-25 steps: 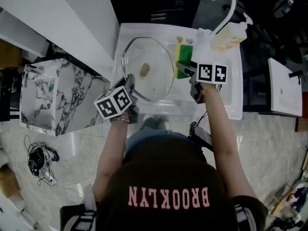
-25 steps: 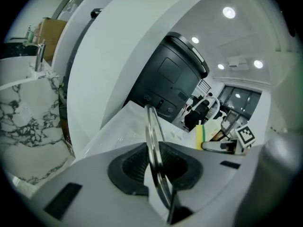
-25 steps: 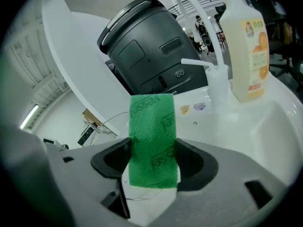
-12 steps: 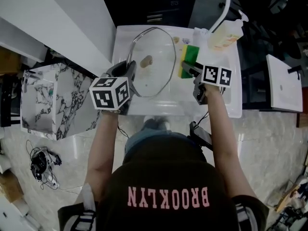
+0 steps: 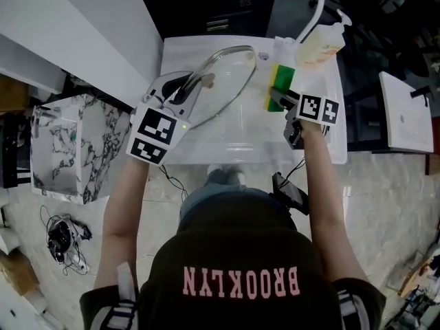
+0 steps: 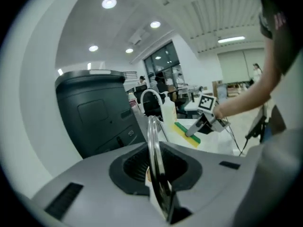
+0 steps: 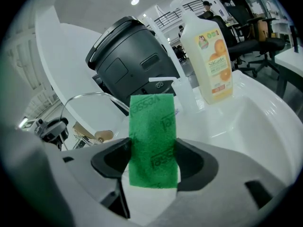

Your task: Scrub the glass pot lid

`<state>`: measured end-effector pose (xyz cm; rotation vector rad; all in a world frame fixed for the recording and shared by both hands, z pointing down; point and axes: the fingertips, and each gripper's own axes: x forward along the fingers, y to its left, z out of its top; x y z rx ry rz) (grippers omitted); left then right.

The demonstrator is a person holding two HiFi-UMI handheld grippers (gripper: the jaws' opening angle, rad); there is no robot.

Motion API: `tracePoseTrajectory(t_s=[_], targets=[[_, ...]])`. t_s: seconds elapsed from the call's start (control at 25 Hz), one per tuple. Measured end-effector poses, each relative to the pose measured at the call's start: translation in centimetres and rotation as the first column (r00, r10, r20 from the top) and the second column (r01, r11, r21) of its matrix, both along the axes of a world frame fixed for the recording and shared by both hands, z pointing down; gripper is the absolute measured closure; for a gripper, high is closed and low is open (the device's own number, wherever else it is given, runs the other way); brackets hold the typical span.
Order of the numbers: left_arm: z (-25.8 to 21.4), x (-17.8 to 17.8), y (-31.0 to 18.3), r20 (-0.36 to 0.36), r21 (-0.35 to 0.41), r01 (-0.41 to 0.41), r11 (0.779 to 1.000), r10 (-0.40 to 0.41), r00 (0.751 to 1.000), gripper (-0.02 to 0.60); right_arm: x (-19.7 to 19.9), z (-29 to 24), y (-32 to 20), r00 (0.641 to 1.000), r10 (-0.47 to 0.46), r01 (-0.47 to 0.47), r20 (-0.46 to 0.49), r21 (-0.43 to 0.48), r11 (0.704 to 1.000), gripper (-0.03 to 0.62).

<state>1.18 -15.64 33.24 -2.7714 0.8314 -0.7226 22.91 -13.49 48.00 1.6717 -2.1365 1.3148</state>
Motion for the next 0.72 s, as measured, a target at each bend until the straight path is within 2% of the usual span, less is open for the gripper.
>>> tracePoseTrajectory(t_s=[0.08, 0.12, 0.2, 0.28, 0.36, 0.56, 0.72], targets=[[-0.2, 1.0, 1.4, 0.093, 0.091, -0.098, 0.991, 0.089, 0.992, 0.536, 0.2, 0.1, 0.4, 1.000, 0.005, -0.005, -0.009, -0.001, 1.000, 0.316], [-0.3, 1.4, 2.2, 0.140, 0.139, -0.146, 0.979, 0.127, 0.982, 0.537, 0.4, 0.2, 0.6, 1.000, 0.012, -0.012, -0.012, -0.002, 1.000, 0.316], [-0.2, 2.2, 3.6, 0.224, 0.236, -0.244, 0.941, 0.192, 0.955, 0.535, 0.9, 0.2, 1.0, 1.000, 0.027, -0.027, -0.014, -0.003, 1.000, 0.316], [0.0, 2.6, 4.9, 0.287, 0.305, -0.338, 0.890, 0.252, 0.924, 0.537, 1.3, 0.2, 1.3, 0.999, 0.035, -0.035, -0.019, -0.006, 0.999, 0.316], [0.0, 2.8, 6.3, 0.327, 0.324, -0.412, 0.852, 0.308, 0.894, 0.538, 1.7, 0.2, 1.5, 0.999, 0.034, -0.034, -0.034, -0.010, 0.999, 0.316], [0.6, 2.2, 9.4, 0.414, 0.338, -0.535, 0.775, 0.388, 0.824, 0.540, 2.7, 0.1, 2.3, 0.997, 0.031, -0.032, -0.071, -0.013, 0.999, 0.316], [1.8, 0.6, 12.0, 0.519, 0.350, -0.629, 0.694, 0.415, 0.747, 0.541, 2.9, 0.2, 2.6, 0.991, -0.012, 0.009, -0.133, -0.024, 1.000, 0.316]])
